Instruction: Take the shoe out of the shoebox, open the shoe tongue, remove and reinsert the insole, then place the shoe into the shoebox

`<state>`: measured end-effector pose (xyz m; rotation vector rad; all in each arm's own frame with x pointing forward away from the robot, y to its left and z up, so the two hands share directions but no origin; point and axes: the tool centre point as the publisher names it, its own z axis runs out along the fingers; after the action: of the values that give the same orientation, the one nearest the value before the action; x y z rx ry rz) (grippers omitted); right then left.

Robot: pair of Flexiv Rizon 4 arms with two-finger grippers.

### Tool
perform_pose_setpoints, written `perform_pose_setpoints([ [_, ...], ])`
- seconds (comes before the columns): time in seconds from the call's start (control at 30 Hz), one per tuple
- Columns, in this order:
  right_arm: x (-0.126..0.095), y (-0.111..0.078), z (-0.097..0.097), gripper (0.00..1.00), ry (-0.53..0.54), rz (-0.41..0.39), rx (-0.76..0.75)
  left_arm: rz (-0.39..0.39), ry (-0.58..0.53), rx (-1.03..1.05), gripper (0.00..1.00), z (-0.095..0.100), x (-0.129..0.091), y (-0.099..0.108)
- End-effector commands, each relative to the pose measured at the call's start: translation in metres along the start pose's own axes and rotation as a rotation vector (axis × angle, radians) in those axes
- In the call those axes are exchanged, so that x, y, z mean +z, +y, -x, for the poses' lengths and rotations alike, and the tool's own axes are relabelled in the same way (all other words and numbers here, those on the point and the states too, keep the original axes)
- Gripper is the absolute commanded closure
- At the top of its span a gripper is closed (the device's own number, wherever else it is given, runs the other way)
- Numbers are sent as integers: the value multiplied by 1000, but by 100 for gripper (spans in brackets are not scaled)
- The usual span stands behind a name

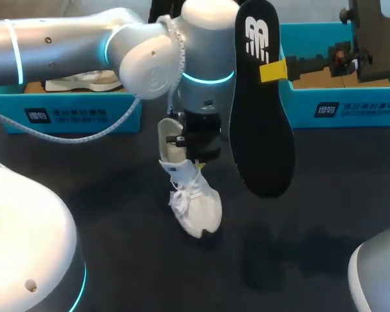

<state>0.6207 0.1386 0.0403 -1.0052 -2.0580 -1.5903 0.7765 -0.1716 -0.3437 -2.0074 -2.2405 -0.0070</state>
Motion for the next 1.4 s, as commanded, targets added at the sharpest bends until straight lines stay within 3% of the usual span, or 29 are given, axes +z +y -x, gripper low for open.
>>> perform_pose_setpoints([
  [0.03, 3, 4, 1, 100, 0, -6, 1, -16, 29, 56, 100, 10, -1, 1],
  [0.47, 3, 4, 1, 100, 0, -6, 1, -43, 46, 95, 100, 37, 11, 18],
  [1.03, 3, 4, 1, 100, 0, -6, 1, -64, 73, 101, 100, 61, 41, 20],
  [1.07, 3, 4, 1, 100, 0, -6, 1, -73, 61, 95, 78, 61, 39, 20],
  [1.1, 3, 4, 1, 100, 0, -6, 1, -78, 46, 87, 43, 61, 36, 19],
  [1.13, 3, 4, 1, 100, 0, -6, 1, -82, 31, 84, 0, 60, 32, 19],
  [1.4, 3, 4, 1, 100, 0, -6, 1, -100, -137, 7, 0, 56, -2, 29],
])
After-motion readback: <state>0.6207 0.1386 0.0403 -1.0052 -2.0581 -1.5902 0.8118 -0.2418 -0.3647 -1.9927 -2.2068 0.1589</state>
